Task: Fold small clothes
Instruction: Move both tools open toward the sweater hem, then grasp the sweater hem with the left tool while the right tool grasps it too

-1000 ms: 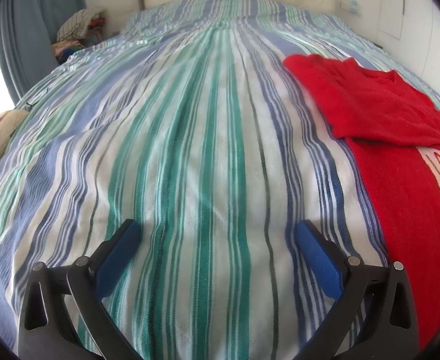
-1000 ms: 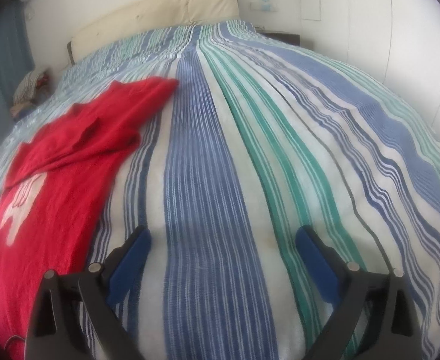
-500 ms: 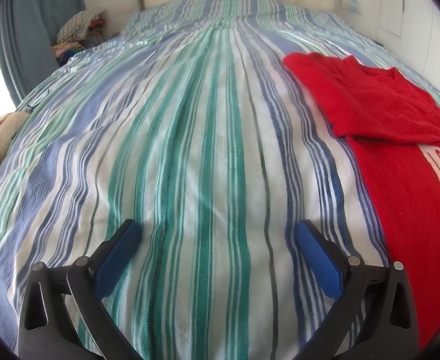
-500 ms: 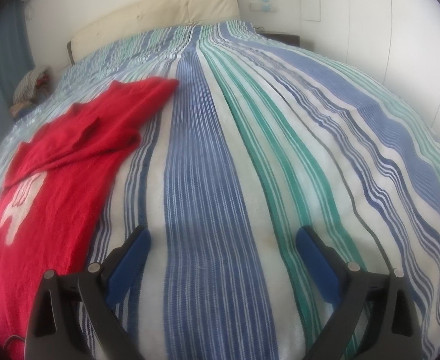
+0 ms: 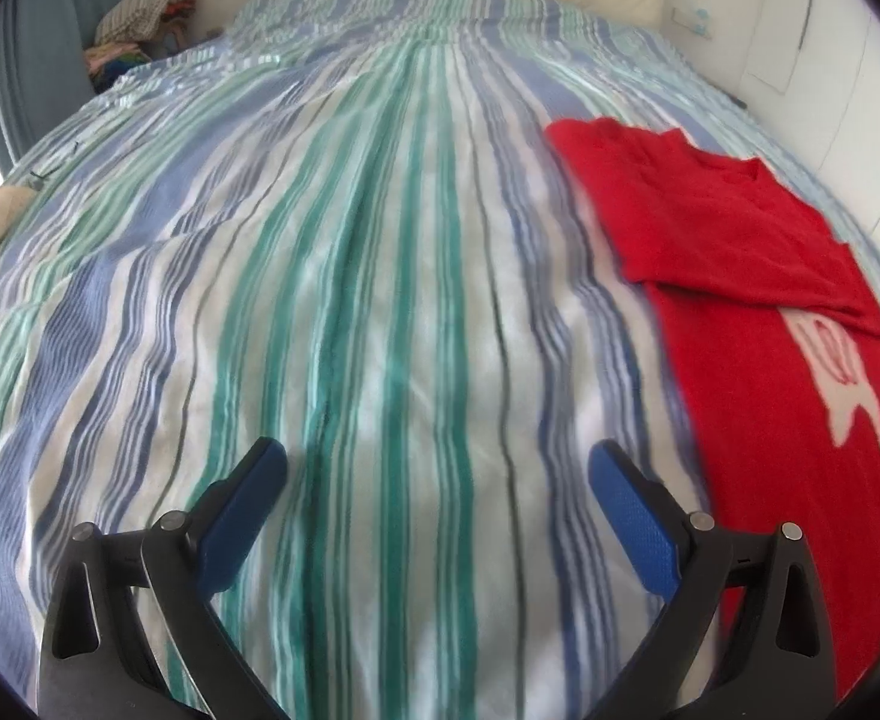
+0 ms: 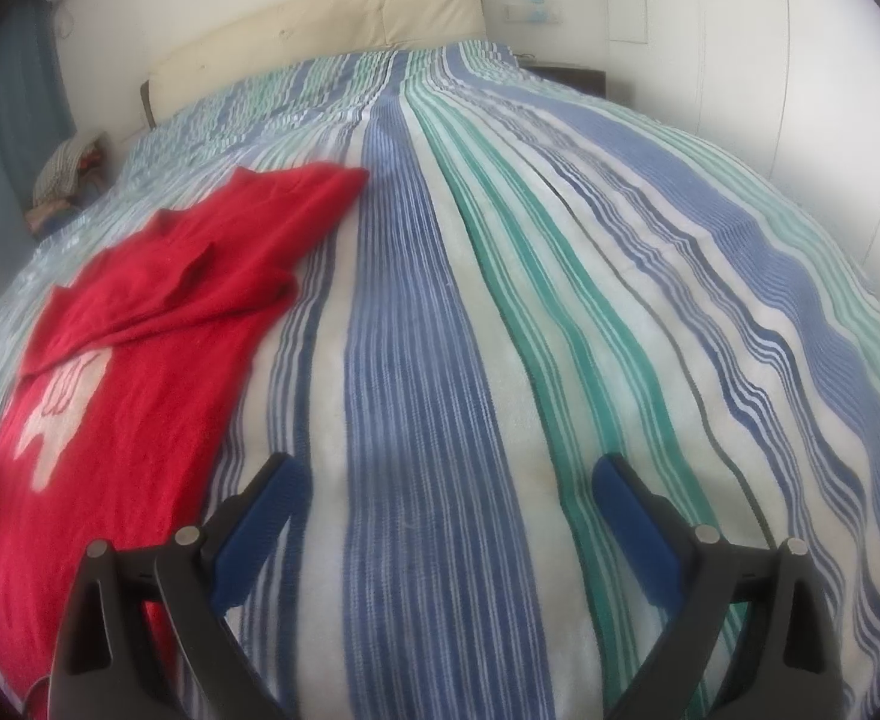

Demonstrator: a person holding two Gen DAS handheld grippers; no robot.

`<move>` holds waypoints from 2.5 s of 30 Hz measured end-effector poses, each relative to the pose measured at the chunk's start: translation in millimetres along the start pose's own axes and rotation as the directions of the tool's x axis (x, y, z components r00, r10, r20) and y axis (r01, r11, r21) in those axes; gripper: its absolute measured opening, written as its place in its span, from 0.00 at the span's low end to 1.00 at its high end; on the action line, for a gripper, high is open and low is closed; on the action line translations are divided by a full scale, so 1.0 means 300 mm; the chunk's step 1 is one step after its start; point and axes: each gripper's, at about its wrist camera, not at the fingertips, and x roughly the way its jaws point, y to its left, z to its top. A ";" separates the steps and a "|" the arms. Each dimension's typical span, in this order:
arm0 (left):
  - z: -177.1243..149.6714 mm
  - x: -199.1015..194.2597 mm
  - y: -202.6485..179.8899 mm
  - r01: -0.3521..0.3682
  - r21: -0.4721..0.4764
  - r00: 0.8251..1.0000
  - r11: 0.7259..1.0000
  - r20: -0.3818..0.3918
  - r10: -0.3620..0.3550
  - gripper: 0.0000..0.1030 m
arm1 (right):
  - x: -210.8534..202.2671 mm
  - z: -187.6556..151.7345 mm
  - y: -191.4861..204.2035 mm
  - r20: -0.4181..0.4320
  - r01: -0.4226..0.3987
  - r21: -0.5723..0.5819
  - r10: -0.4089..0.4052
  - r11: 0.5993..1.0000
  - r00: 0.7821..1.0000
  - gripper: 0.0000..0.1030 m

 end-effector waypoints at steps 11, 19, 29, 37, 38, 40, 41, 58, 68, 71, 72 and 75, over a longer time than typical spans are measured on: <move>-0.266 -0.233 -0.258 0.089 0.157 0.996 0.984 -0.010 -0.089 0.99 | -0.410 -0.176 0.377 0.041 0.101 -0.481 -0.093 0.871 0.995 0.94; -0.275 -0.234 -0.262 0.071 0.085 0.997 0.994 -0.045 -0.068 0.99 | -0.388 -0.197 0.437 0.059 0.158 -0.501 -0.149 0.851 0.987 0.94; -0.269 -0.218 -0.282 0.050 0.080 0.997 0.996 -0.070 -0.044 0.98 | -0.358 -0.188 0.371 0.032 0.196 -0.461 -0.205 0.866 0.978 0.94; -0.175 -0.493 -0.190 0.102 0.089 0.995 0.991 -0.012 -0.102 0.99 | -0.599 -0.122 0.292 0.079 0.256 -0.674 -0.277 0.693 0.958 0.92; -0.172 -0.497 -0.185 0.127 0.076 0.992 0.989 -0.010 -0.127 0.99 | -0.649 -0.104 0.273 0.090 0.258 -0.683 -0.273 0.683 0.958 0.92; -0.190 -0.441 -0.207 0.182 0.062 0.983 0.981 -0.049 -0.180 0.99 | -0.693 -0.077 0.247 -0.001 0.144 -0.655 -0.191 0.742 0.982 0.92; -0.211 -0.391 -0.231 0.192 0.062 0.979 0.979 -0.078 -0.188 0.99 | -0.684 -0.074 0.239 -0.069 0.046 -0.601 -0.109 0.798 0.992 0.92; -0.299 -0.247 -0.284 0.287 -0.108 0.933 0.952 -0.195 -0.304 0.03 | -0.237 -0.298 0.201 -0.251 -0.484 0.238 0.535 0.842 0.807 0.04; 0.338 -0.100 -0.230 0.358 -0.146 0.933 0.922 0.032 -0.358 0.03 | -0.110 0.268 0.227 0.039 -0.496 0.124 0.496 0.859 0.868 0.04; 0.516 0.046 -0.264 0.300 -0.126 0.954 0.946 0.028 -0.299 0.03 | 0.060 0.445 0.248 0.068 -0.455 0.126 0.450 0.881 0.890 0.04; 0.566 0.099 -0.276 0.275 -0.122 0.961 0.954 0.024 -0.274 0.03 | 0.124 0.492 0.259 0.066 -0.435 0.128 0.430 0.891 0.900 0.04; 0.660 0.253 -0.285 0.230 -0.142 0.972 0.963 -0.014 -0.235 0.04 | 0.294 0.599 0.270 0.051 -0.393 0.153 0.390 0.907 0.919 0.04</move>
